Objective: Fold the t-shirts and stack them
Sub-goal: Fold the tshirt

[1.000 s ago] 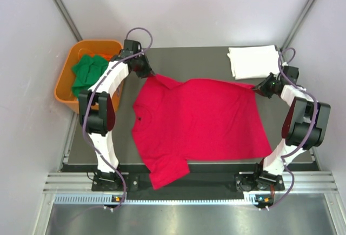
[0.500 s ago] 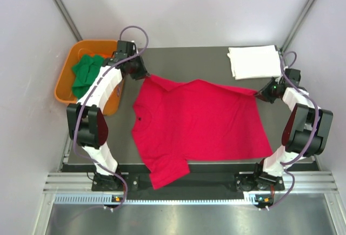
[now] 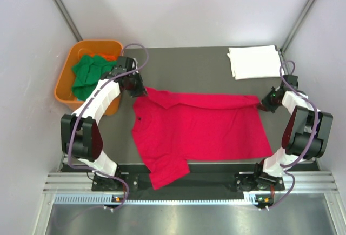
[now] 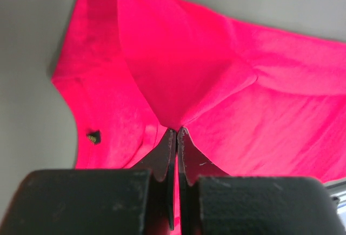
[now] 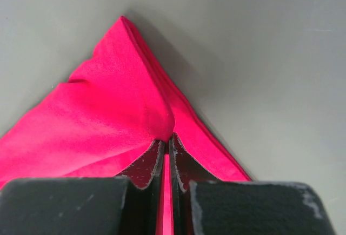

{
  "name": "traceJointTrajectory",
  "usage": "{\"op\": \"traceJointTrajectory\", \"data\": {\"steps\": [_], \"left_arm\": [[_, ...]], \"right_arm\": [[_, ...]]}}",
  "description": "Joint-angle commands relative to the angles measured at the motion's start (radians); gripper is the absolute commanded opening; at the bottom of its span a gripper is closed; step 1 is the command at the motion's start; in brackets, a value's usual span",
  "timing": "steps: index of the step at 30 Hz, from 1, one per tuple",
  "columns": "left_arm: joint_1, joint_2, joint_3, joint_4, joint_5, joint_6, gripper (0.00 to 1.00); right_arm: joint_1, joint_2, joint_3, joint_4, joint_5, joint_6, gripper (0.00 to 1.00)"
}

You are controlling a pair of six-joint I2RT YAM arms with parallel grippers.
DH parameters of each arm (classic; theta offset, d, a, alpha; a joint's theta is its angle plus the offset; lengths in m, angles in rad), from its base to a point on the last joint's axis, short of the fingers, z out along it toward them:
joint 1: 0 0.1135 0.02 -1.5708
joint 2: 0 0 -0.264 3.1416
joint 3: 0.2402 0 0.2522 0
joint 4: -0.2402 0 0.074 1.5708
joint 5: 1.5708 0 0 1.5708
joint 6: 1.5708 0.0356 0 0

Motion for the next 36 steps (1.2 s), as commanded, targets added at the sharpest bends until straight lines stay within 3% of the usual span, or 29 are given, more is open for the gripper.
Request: {"op": "traceJointTrajectory", "data": {"steps": [1, 13, 22, 36], "left_arm": [[-0.005, -0.070, -0.041, -0.010, -0.007, 0.032, 0.00], [-0.006, -0.128, -0.051, -0.108, -0.011, 0.047, 0.00], [-0.008, -0.154, -0.241, -0.047, -0.002, 0.034, 0.00], [-0.019, -0.150, -0.275, -0.067, -0.044, 0.064, 0.00]], "right_arm": [[-0.016, -0.041, 0.011, -0.010, 0.028, -0.010, 0.00], [-0.016, -0.066, 0.054, -0.062, -0.004, -0.044, 0.00], [-0.019, -0.076, -0.001, -0.069, 0.037, -0.050, 0.03], [-0.019, -0.099, -0.032, -0.079, 0.028, -0.056, 0.01]]}}
